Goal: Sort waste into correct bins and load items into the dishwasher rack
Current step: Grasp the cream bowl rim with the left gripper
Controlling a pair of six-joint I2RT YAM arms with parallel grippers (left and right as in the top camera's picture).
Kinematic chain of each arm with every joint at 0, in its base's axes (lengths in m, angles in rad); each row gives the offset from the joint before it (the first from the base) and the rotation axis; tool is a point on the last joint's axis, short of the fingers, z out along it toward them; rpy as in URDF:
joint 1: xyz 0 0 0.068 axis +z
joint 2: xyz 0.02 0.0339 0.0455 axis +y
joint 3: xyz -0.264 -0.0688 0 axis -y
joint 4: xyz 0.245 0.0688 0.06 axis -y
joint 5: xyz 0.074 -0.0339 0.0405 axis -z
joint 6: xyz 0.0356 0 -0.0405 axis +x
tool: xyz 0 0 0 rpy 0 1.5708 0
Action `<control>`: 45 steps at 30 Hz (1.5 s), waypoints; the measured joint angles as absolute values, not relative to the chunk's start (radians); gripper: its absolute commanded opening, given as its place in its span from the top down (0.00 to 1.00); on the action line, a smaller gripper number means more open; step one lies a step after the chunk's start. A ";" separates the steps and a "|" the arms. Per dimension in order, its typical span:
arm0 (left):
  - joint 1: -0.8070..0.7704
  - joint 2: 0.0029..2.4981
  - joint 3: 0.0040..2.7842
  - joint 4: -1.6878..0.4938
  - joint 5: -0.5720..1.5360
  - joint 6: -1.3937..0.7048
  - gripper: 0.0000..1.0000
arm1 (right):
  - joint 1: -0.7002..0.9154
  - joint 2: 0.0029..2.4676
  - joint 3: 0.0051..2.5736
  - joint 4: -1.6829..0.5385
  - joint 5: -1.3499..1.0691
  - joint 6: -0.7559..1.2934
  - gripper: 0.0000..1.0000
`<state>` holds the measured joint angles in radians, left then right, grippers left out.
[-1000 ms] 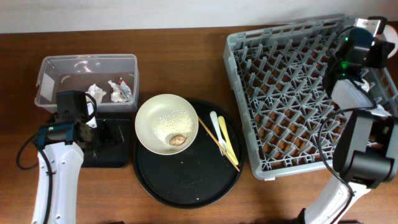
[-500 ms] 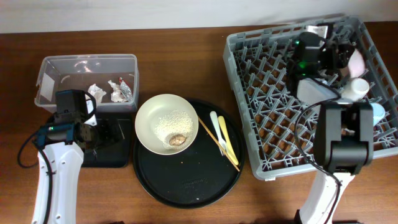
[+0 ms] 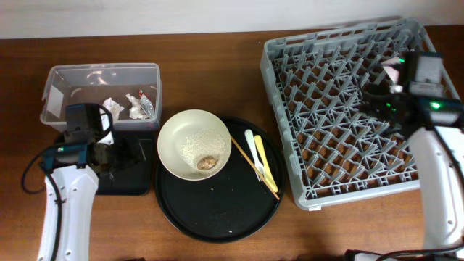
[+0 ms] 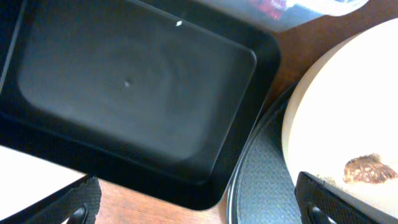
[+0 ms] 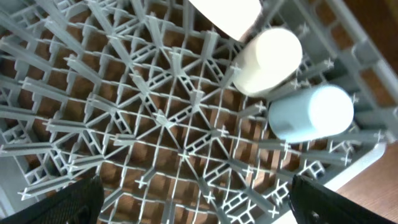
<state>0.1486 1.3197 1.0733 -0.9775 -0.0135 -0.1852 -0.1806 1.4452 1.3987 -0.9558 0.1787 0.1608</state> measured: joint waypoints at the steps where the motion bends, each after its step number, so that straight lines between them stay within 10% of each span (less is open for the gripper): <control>1: 0.084 1.320 1.073 -0.949 -0.015 -0.185 0.01 | -0.227 1.446 1.398 -1.025 0.105 0.173 0.01; 2: 0.009 1.320 1.073 -0.918 -0.011 -0.186 0.01 | -0.250 1.448 1.398 -1.068 0.060 0.181 0.04; 3: -0.072 1.320 1.074 -0.874 -0.012 -0.194 0.01 | -0.253 1.450 1.397 -1.083 0.045 0.181 0.21; 4: -0.147 1.322 1.075 -0.838 -0.011 -0.203 0.01 | -0.253 1.453 1.397 -1.105 0.023 0.177 0.69; 6: -0.281 1.370 1.077 -0.798 -0.007 -0.211 0.01 | -0.253 1.455 1.396 -1.132 0.005 0.183 0.89; 20: -0.309 1.458 1.077 -0.792 -0.012 -0.229 0.01 | 0.082 1.554 1.056 -1.044 -0.159 0.186 0.89; 26: -0.309 1.458 1.077 -0.795 -0.015 -0.229 0.01 | 0.008 1.547 1.123 -1.141 -0.068 0.183 0.40; 41: -0.530 1.585 1.077 -0.690 -0.081 -0.175 0.01 | -0.011 1.502 1.236 -1.152 -0.070 0.175 0.37; 45: -0.607 1.689 1.077 -0.690 -0.145 -0.144 0.31 | -0.011 1.502 1.236 -1.152 -0.070 0.175 0.37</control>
